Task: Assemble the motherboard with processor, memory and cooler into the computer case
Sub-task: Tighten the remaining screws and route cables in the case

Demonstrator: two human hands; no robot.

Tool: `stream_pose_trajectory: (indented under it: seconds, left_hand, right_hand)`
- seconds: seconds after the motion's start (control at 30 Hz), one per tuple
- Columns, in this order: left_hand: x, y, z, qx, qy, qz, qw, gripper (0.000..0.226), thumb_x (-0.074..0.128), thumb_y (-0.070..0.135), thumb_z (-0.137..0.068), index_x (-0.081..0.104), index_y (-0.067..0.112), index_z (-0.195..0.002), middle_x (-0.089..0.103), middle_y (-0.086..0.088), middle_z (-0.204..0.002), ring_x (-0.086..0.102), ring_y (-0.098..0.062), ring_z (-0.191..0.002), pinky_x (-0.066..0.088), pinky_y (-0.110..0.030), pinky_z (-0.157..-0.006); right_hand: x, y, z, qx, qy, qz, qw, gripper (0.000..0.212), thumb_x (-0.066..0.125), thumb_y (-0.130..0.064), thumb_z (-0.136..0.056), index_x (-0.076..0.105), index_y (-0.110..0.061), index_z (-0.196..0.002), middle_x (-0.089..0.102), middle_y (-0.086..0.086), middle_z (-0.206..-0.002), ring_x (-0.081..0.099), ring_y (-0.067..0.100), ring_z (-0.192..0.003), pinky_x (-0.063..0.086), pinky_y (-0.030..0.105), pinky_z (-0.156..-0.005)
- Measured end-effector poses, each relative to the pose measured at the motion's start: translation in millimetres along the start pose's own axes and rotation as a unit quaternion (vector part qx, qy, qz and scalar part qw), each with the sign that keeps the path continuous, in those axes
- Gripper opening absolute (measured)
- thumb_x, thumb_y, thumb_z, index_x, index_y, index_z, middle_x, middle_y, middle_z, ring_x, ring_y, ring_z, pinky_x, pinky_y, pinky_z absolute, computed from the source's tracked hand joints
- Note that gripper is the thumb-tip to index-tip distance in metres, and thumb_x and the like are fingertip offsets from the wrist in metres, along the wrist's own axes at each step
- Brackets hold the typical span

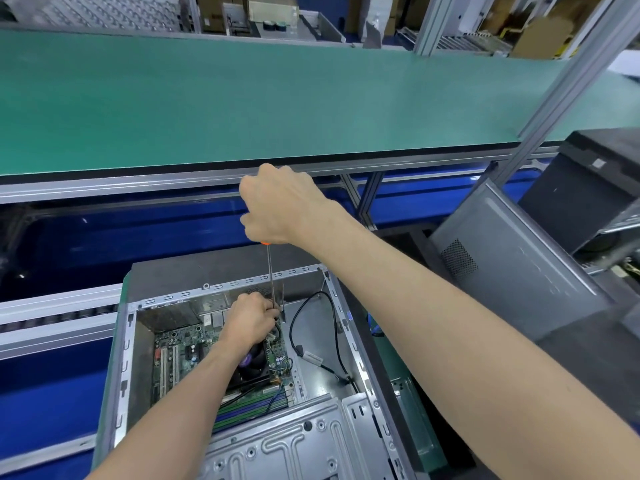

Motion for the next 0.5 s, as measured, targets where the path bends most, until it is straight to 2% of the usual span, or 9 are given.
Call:
stream_pose_trajectory:
  seconds: [0.07, 0.13, 0.23, 0.33, 0.4, 0.5]
  left_hand:
    - [0, 0, 0, -0.001, 0.001, 0.0, 1.0, 0.02, 0.061, 0.017, -0.091, 0.08, 0.016, -0.096, 0.076, -0.008, -0.099, 0.068, -0.029, -0.098, 0.055, -0.031, -0.082]
    - [1, -1, 0, 0.003, 0.0, 0.002, 1.0, 0.019, 0.062, 0.017, -0.091, 0.08, 0.014, -0.091, 0.077, -0.009, -0.096, 0.068, -0.03, -0.096, 0.056, -0.033, -0.081]
    - [2, -1, 0, 0.01, -0.007, 0.001, 1.0, 0.019, 0.061, 0.017, -0.09, 0.08, 0.014, -0.086, 0.076, -0.011, -0.088, 0.068, -0.031, -0.089, 0.057, -0.037, -0.076]
    - [1, 2, 1, 0.012, -0.009, 0.001, 1.0, 0.02, 0.061, 0.017, -0.089, 0.079, 0.014, -0.081, 0.073, -0.01, -0.074, 0.066, -0.031, -0.076, 0.055, -0.033, -0.066]
    - [2, 2, 1, 0.01, -0.013, -0.004, 1.0, 0.022, 0.061, 0.019, -0.089, 0.078, 0.011, -0.078, 0.07, -0.009, -0.068, 0.064, -0.029, -0.069, 0.055, -0.032, -0.064]
    - [1, 1, 1, 0.002, -0.017, -0.006, 1.0, 0.022, 0.061, 0.019, -0.089, 0.077, 0.01, -0.078, 0.067, -0.008, -0.064, 0.062, -0.026, -0.064, 0.05, -0.028, -0.058]
  right_hand:
    - [0, 1, 2, -0.011, -0.051, -0.076, 0.996, 0.015, 0.055, -0.016, -0.072, 0.041, -0.013, -0.072, 0.039, 0.0, -0.074, 0.045, 0.025, -0.064, 0.032, 0.028, -0.053]
    - [0, 2, 4, -0.009, -0.061, -0.1, 0.993, 0.011, 0.054, -0.013, -0.072, 0.043, -0.014, -0.075, 0.041, 0.001, -0.078, 0.048, 0.026, -0.069, 0.037, 0.03, -0.056]
    - [2, 7, 6, 0.022, 0.004, -0.01, 1.0, 0.023, 0.054, -0.019, -0.089, 0.036, -0.016, -0.076, 0.029, -0.002, -0.073, 0.038, 0.023, -0.064, 0.021, 0.03, -0.052]
    - [-2, 16, 10, 0.046, 0.04, 0.057, 0.997, 0.024, 0.051, -0.027, -0.094, 0.036, -0.017, -0.078, 0.025, -0.002, -0.071, 0.041, 0.028, -0.072, 0.026, 0.034, -0.058]
    - [-1, 20, 13, 0.035, -0.004, 0.009, 0.999, 0.016, 0.055, -0.025, -0.085, 0.045, -0.014, -0.086, 0.035, -0.001, -0.075, 0.044, 0.028, -0.076, 0.028, 0.033, -0.058]
    - [-2, 18, 15, 0.02, -0.052, -0.099, 0.993, 0.023, 0.056, -0.013, -0.074, 0.057, -0.01, -0.096, 0.05, 0.002, -0.088, 0.052, 0.027, -0.08, 0.03, 0.028, -0.053]
Point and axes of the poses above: each hand's wrist, its own z-axis away from the middle knuckle, its own x-axis out of the palm, y = z × x, the point moved 6 cm from there along -z, towards the middle knuckle
